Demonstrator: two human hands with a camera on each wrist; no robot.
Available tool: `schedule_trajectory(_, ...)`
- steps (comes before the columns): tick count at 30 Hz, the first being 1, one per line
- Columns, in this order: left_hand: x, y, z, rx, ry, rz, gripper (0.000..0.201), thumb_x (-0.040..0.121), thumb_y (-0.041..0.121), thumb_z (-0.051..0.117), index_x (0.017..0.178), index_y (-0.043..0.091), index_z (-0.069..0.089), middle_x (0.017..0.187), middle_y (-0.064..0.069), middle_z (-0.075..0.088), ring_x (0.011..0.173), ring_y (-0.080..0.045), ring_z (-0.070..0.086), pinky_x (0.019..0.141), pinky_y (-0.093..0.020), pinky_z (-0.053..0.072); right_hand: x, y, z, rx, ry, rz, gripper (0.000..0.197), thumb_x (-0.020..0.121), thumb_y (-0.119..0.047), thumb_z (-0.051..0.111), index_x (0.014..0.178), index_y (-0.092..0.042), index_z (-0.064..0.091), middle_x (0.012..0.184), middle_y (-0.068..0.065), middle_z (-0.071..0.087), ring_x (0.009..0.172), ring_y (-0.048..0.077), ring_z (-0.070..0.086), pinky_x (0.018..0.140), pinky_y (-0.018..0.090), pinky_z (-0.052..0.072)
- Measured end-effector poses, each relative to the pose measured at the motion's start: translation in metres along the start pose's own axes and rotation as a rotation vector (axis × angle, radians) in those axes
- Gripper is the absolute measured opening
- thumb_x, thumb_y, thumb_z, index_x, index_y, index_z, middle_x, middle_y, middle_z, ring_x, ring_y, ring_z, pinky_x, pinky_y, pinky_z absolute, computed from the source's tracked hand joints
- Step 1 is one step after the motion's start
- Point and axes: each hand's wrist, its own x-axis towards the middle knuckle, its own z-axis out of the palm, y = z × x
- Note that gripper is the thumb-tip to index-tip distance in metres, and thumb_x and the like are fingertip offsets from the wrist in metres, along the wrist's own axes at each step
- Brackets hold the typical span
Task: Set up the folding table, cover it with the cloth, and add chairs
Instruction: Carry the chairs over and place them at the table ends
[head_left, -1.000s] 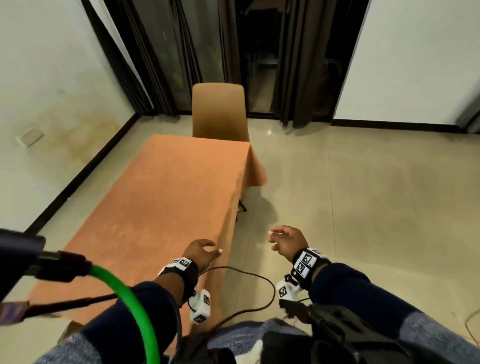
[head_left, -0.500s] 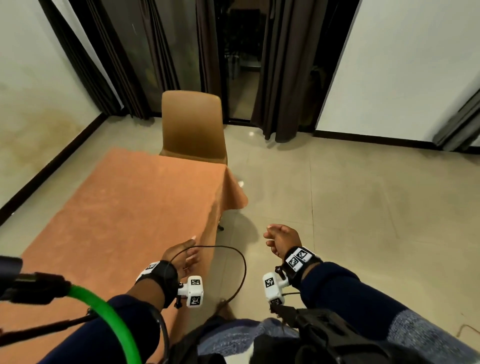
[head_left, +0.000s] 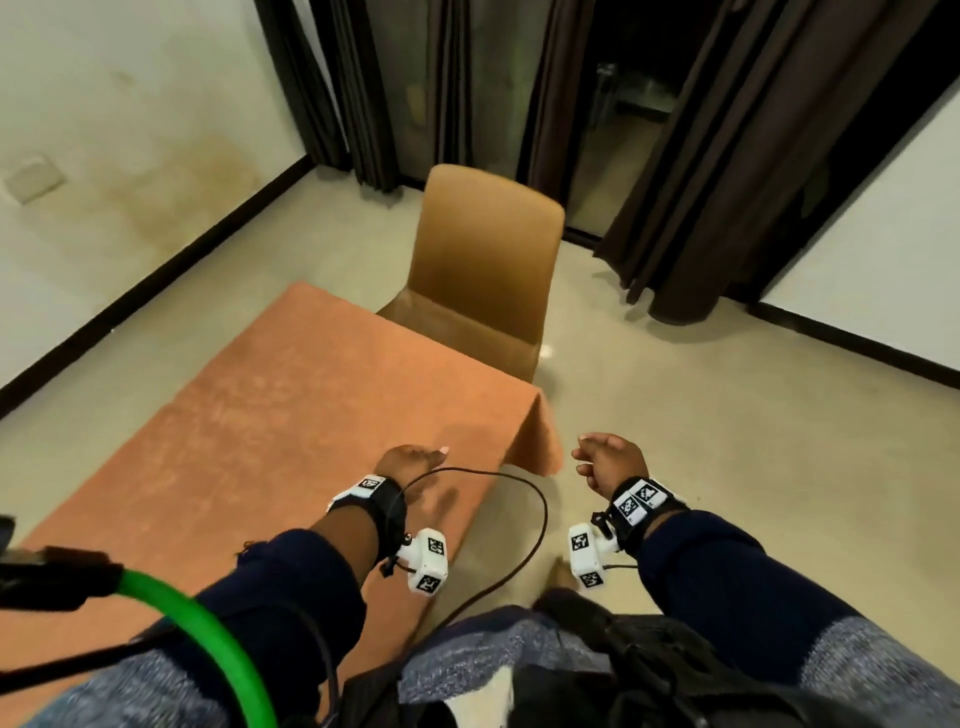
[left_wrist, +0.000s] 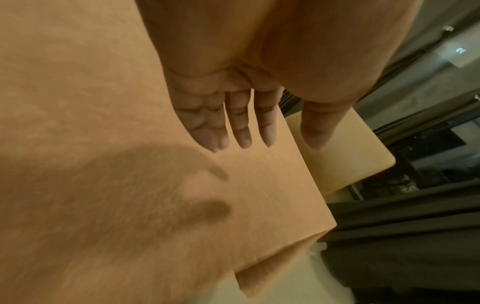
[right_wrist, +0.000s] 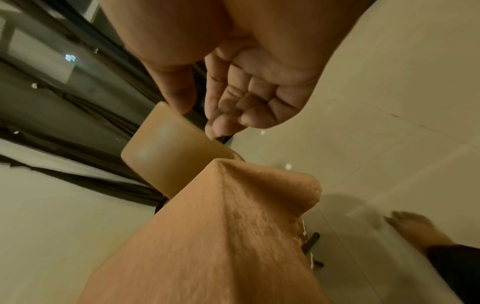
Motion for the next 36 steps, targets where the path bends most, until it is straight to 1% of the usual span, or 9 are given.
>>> schedule_trajectory(5,0.055,0.037,0.009,0.363,0.254,0.02,0.06,0.08,0.057,0.073,0.129,0.025,0.063,0.127,0.004,0.064,0.119,-0.022,0.061,0.1,-0.028,0.046,0.102,-0.048,0.045,-0.288,-0.21,-0.041,0.008,0.093,-0.013,0.063,0.09,-0.017,0.069,0.08,0.008,0.072,0.059,0.021,0.059,0.047,0.023,0.042)
schedule_trajectory(10,0.089,0.066,0.023,0.686,0.341,-0.053,0.087,0.076,0.067,0.059,0.15,0.027,0.039,0.159,-0.001,0.033,0.149,-0.027,0.024,0.118,-0.038,0.03,0.2,-0.053,0.076,-0.568,-0.356,-0.048,0.009,0.091,-0.028,0.066,0.097,-0.024,0.072,0.095,0.004,0.076,0.084,0.028,0.072,0.087,0.041,0.059)
schedule_trajectory(12,0.102,0.071,0.031,0.728,0.299,-0.112,0.094,0.076,0.069,0.057,0.155,0.025,0.029,0.162,-0.002,0.024,0.15,-0.03,0.017,0.118,-0.039,0.028,0.216,-0.054,0.085,-0.591,-0.448,0.019,0.017,0.091,-0.028,0.068,0.106,-0.021,0.073,0.089,0.004,0.074,0.068,0.02,0.067,0.071,0.03,0.057)
schedule_trajectory(15,0.107,0.085,0.042,0.742,0.182,-0.158,0.093,0.083,0.061,0.064,0.157,0.02,0.024,0.162,-0.007,0.023,0.147,-0.032,0.027,0.116,-0.035,0.03,0.225,-0.061,0.09,-0.599,-0.557,0.158,0.008,0.093,-0.018,0.07,0.09,-0.013,0.065,0.072,0.008,0.064,0.046,0.012,0.054,0.041,0.016,0.039)
schedule_trajectory(19,0.118,0.088,0.05,0.806,0.055,-0.275,0.115,0.074,0.072,0.067,0.161,0.028,0.006,0.165,-0.025,-0.005,0.144,-0.046,0.032,0.118,-0.042,0.033,0.247,-0.07,0.089,-0.702,-0.626,0.089,0.018,0.084,-0.018,0.081,0.075,-0.012,0.067,0.073,0.004,0.07,0.055,0.012,0.06,0.051,0.016,0.046)
schedule_trajectory(22,0.122,0.09,0.045,0.801,-0.003,-0.313,0.12,0.07,0.077,0.066,0.161,0.032,0.0,0.165,-0.022,-0.013,0.143,-0.045,0.034,0.117,-0.043,0.035,0.257,-0.077,0.088,-0.824,-0.639,0.023,0.015,0.079,-0.02,0.084,0.075,-0.01,0.074,0.077,0.0,0.074,0.069,0.014,0.069,0.055,0.016,0.043)
schedule_trajectory(26,0.123,0.099,0.042,0.749,-0.012,-0.279,0.107,0.078,0.073,0.064,0.161,0.036,0.008,0.167,-0.017,-0.006,0.146,-0.037,0.033,0.118,-0.036,0.033,0.261,-0.09,0.094,-1.005,-0.659,0.035,0.012,0.076,-0.011,0.077,0.088,-0.009,0.076,0.087,0.004,0.074,0.073,0.015,0.067,0.054,0.014,0.044)
schedule_trajectory(30,0.115,0.103,0.041,0.643,0.035,-0.259,0.088,0.088,0.055,0.067,0.159,0.025,0.025,0.167,-0.014,0.011,0.154,-0.028,0.016,0.121,-0.034,0.024,0.267,-0.113,0.107,-1.216,-0.815,-0.035,0.016,0.075,-0.027,0.071,0.087,-0.017,0.075,0.092,0.001,0.074,0.084,0.019,0.069,0.078,0.029,0.058)
schedule_trajectory(36,0.079,0.082,0.041,0.496,0.185,-0.275,0.085,0.085,0.061,0.067,0.154,0.022,0.037,0.158,-0.006,0.035,0.144,-0.027,0.036,0.115,-0.032,0.032,0.246,-0.133,0.138,-1.157,-0.964,-0.256,0.034,0.07,-0.045,0.087,0.083,-0.017,0.073,0.079,-0.005,0.075,0.074,0.016,0.069,0.07,0.026,0.053)
